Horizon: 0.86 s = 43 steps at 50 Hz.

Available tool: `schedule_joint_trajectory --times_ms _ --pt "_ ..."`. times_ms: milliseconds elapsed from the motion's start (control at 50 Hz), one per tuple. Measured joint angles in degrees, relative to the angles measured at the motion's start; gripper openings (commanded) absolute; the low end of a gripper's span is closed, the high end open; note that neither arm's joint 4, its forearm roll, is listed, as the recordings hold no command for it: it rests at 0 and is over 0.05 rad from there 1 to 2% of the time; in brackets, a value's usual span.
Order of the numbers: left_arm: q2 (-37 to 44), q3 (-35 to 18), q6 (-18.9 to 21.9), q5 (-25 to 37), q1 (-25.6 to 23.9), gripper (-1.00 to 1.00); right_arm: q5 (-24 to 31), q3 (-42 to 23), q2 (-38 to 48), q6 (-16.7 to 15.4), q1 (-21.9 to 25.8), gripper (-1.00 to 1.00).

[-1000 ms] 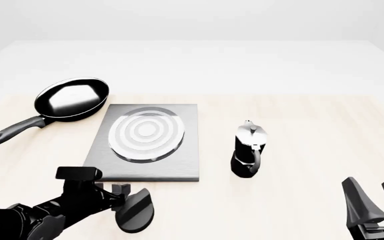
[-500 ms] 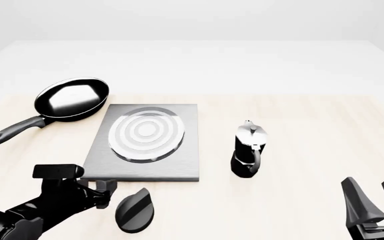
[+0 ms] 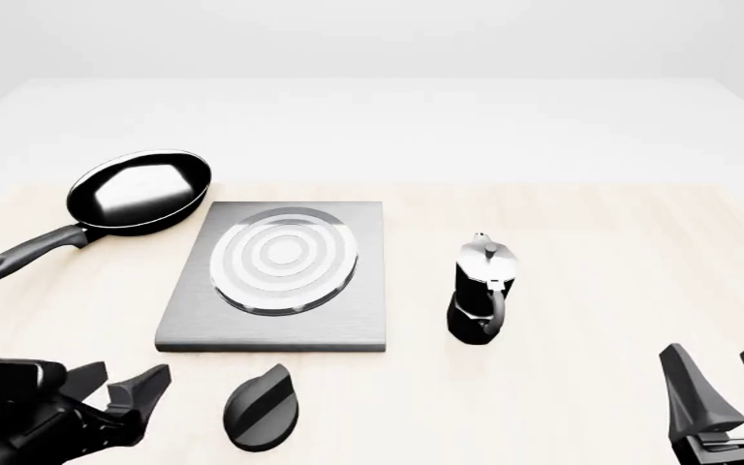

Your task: Turn on the stove.

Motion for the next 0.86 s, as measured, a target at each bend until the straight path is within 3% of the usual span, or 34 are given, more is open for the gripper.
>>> schedule_joint_trajectory --times_ms 180,340,580,860 --pt "-17.23 -3.42 1.14 14.23 -0.4 1.0 0.27 0.0 -0.25 -0.94 -0.09 1.0" --pt "-25.48 -7.33 0.75 21.42 -0.97 1.0 0.66 0.0 -0.67 -1.5 -0.26 1.0" --pt "-30.15 -13.24 0.02 25.67 -1.13 1.0 0.55 0.0 -0.44 -2.16 -0.29 1.0" --pt "-31.65 -16.35 -0.74 26.63 -0.1 1.0 0.09 -0.01 0.31 -2.96 -0.39 1.0"
